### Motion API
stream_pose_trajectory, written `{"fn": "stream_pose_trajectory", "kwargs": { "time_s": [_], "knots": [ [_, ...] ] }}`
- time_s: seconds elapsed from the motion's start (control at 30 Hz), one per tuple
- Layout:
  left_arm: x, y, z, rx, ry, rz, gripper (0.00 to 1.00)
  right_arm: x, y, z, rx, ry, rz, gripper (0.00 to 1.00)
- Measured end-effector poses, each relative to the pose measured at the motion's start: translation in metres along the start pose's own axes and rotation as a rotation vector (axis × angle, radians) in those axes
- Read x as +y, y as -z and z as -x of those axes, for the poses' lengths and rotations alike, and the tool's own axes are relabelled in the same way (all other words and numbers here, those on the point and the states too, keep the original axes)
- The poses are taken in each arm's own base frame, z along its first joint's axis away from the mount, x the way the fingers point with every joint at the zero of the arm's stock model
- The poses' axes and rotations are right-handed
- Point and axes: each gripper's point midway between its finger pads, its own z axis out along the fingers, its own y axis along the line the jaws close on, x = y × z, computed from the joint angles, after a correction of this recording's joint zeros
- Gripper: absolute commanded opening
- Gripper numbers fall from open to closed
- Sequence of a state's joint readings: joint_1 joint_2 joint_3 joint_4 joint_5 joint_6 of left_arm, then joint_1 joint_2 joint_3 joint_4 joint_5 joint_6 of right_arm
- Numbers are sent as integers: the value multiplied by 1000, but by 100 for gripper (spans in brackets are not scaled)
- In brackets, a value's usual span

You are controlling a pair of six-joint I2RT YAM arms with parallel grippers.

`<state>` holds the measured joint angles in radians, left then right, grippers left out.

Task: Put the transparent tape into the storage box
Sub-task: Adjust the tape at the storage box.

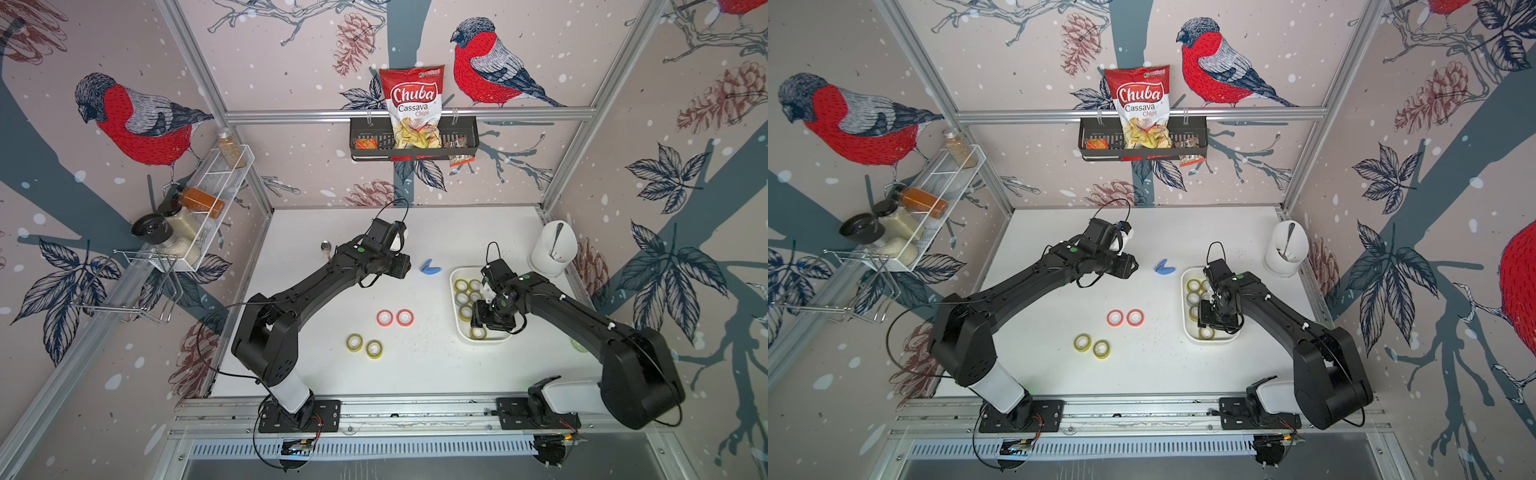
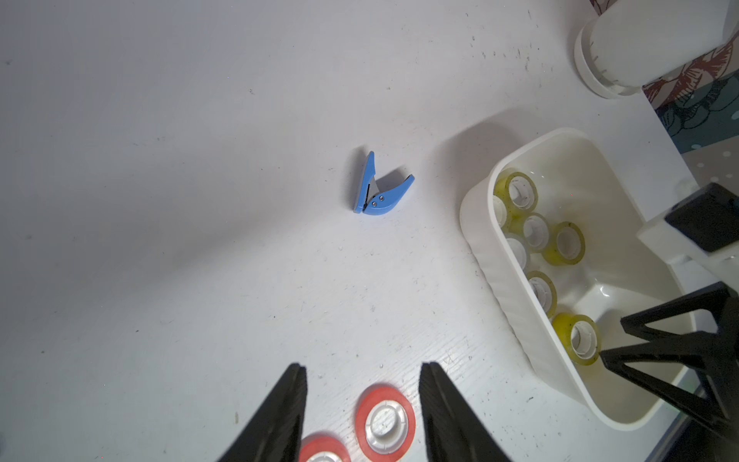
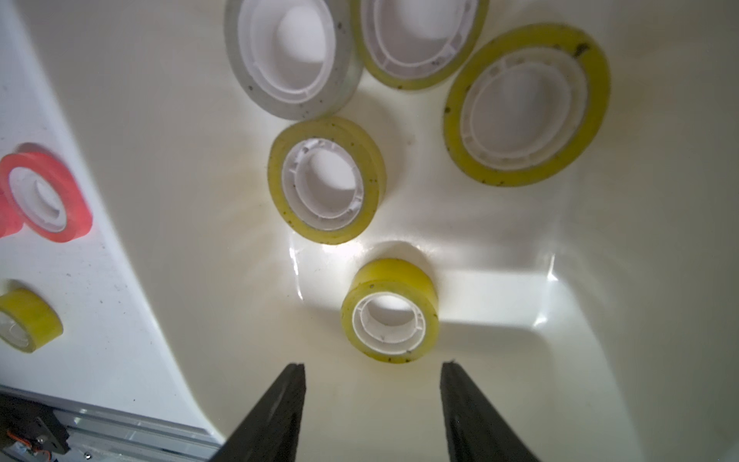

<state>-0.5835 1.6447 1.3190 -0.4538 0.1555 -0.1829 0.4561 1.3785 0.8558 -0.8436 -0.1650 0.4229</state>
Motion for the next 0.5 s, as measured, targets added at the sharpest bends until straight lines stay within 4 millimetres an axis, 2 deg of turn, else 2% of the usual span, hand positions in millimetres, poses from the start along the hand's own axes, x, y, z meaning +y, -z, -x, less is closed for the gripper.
{"fn": "stream_pose_trajectory", "kwargs": {
  "time_s": [0.17, 0.33, 0.5],
  "knots": [
    [17, 3, -6, -12, 15, 20, 51, 0, -14, -7, 52, -14, -22, 62],
    [25, 3, -7, -25, 13, 29, 51, 1, -22, -7, 57, -27, -36, 62],
    [33, 4, -6, -27, 32, 35, 51, -4, -28, -8, 60, -45, -61, 53]
  ]
}}
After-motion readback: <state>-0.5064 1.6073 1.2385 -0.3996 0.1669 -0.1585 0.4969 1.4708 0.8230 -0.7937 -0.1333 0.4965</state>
